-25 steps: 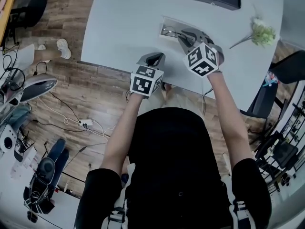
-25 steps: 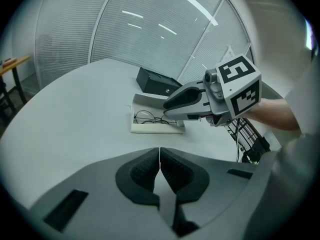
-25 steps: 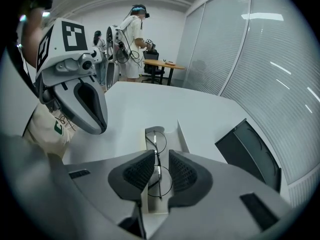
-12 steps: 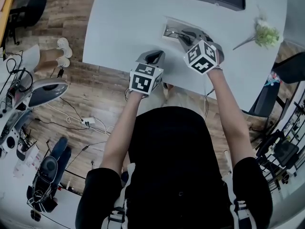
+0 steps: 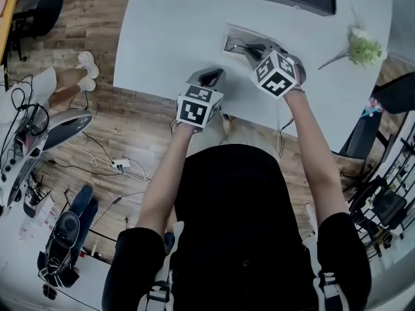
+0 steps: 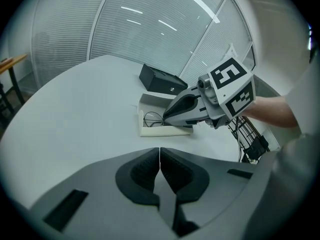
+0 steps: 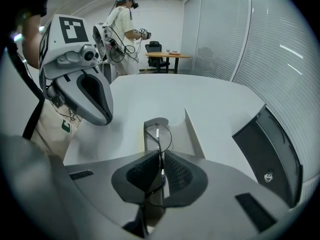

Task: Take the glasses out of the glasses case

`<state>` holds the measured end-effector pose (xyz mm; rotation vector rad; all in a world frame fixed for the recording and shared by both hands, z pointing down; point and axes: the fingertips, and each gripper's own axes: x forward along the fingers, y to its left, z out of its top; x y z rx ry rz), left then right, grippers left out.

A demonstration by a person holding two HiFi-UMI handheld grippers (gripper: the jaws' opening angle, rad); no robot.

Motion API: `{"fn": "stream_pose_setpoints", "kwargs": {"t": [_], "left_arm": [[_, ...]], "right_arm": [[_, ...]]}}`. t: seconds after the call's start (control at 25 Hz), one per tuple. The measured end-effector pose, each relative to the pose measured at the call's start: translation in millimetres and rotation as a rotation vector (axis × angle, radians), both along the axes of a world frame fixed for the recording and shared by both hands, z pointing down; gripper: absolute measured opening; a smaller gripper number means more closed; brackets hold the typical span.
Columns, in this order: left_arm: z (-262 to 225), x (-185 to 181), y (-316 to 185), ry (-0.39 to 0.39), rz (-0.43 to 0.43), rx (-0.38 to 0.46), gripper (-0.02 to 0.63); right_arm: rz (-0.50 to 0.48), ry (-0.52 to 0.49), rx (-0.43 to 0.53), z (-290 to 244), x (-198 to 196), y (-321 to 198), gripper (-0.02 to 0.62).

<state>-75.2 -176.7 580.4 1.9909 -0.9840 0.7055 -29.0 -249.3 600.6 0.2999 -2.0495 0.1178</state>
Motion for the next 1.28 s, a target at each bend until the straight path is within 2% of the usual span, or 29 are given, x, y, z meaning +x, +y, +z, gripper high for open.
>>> {"fn": "stream_pose_setpoints", "kwargs": {"t": [0.24, 0.6, 0.84, 1.28], "left_arm": [[4.0, -0.6, 2.7, 0.003, -0.003, -0.014, 0.025], [-3.6, -3.4, 3.2, 0.006, -0.024, 0.004, 0.025], [-9.7, -2.5, 9.9, 0.008, -0.040, 0.022, 0.025], [-31.3, 13.7, 47.5, -0.003, -0.072, 0.069, 0.025]], "right_arm": [[0.012, 0.001, -0.032, 1.7, -1.2, -1.1, 0.034], [-0.006, 0.012, 0.027, -5.6, 1.7, -1.7, 0.026], [-0.010, 0.007, 0.085, -18.9, 3.6, -3.0, 0.025], [-0.013, -0.046, 0.249, -66.4, 14.1, 14.9, 0.025]]}}
